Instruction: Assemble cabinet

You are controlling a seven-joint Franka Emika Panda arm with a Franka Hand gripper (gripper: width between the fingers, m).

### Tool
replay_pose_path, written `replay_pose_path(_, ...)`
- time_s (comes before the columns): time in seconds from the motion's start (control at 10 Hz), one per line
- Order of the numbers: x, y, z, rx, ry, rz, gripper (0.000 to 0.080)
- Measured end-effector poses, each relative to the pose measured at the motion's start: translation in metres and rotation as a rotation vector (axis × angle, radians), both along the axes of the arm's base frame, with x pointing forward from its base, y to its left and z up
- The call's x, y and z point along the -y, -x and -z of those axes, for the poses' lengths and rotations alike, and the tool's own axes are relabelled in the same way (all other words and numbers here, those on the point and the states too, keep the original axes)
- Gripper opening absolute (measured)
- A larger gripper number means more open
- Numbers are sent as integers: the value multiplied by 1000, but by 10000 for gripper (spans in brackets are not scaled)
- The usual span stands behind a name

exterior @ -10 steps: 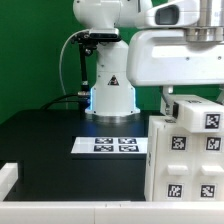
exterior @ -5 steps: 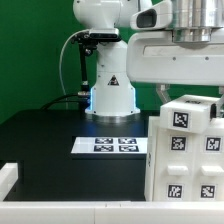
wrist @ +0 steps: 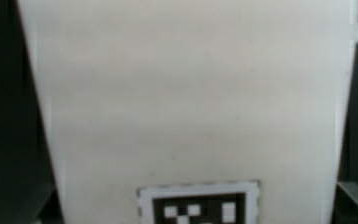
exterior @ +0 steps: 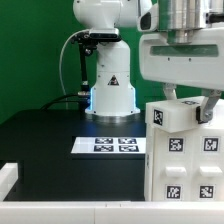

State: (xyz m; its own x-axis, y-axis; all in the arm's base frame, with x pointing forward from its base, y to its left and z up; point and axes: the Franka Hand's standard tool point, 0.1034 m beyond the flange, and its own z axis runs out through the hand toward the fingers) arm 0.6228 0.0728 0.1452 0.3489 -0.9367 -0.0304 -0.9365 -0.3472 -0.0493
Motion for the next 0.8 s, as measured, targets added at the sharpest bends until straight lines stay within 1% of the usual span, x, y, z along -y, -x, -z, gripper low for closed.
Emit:
replay_pose_path(0.1, -1, -1, 0, -4, -31, 201, 551)
replay_pose_path(0.2, -1, -3, 0, -3, -57, 300, 551)
replay_pose_path(0.4, -1, -3, 0, -10, -66, 442, 551)
replay_pose_path(0.6, -1, -3, 0, -13, -70, 474, 551)
replay_pose_path(0.7, -3, -3, 0, -15, -68, 452, 627)
replay_pose_path(0.8, -9, -1, -3, -19, -70, 418, 627)
